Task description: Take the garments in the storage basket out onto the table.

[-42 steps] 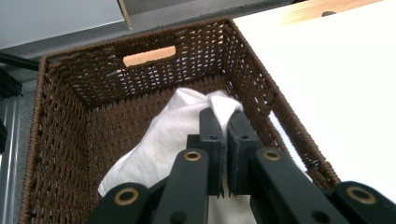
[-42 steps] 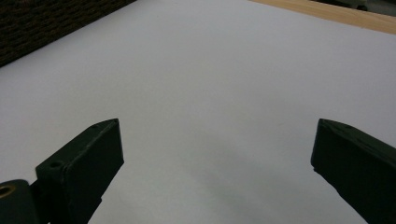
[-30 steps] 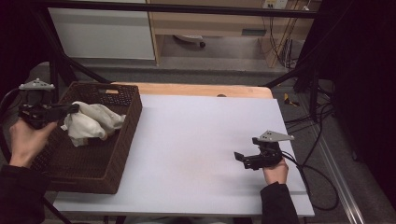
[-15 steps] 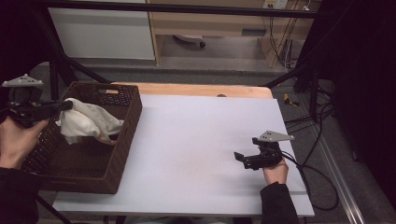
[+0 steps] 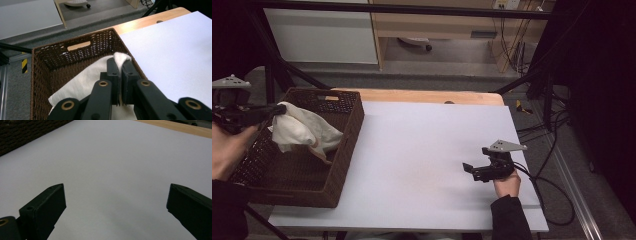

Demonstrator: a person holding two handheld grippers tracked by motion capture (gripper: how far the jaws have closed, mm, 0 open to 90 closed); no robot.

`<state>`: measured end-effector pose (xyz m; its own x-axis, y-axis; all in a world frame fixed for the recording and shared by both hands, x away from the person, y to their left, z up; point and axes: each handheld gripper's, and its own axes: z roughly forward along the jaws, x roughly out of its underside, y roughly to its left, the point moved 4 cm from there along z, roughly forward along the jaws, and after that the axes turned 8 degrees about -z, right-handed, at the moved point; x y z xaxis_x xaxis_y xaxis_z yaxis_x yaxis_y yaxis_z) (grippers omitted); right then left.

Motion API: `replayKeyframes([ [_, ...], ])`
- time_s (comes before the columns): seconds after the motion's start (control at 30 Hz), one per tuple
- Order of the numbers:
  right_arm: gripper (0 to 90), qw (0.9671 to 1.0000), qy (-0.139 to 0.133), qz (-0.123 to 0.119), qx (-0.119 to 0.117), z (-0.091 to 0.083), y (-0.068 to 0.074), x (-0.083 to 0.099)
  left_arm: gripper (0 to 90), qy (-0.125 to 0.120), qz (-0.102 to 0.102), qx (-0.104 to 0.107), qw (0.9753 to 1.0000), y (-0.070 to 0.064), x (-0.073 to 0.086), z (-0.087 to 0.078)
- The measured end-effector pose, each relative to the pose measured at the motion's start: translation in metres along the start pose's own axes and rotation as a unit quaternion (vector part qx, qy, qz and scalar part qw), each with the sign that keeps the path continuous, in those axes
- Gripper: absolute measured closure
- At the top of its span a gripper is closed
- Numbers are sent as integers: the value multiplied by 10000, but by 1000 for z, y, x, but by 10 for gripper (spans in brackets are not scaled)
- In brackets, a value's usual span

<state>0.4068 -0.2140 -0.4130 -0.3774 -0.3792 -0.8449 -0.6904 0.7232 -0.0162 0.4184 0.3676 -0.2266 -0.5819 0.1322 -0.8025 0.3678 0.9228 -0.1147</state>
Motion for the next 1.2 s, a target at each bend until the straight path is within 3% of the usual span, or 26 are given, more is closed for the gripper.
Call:
replayKeyframes([
  [0.63, 29, 10000, -4, 6, -5, 0, 0, 0, 862, -151, 175, 355, 9991, -17, -16, -19],
  [1.2, 29, 10000, -16, 3, -13, 0, 0, 0, 862, -362, 492, 442, 9972, -43, -40, -30],
])
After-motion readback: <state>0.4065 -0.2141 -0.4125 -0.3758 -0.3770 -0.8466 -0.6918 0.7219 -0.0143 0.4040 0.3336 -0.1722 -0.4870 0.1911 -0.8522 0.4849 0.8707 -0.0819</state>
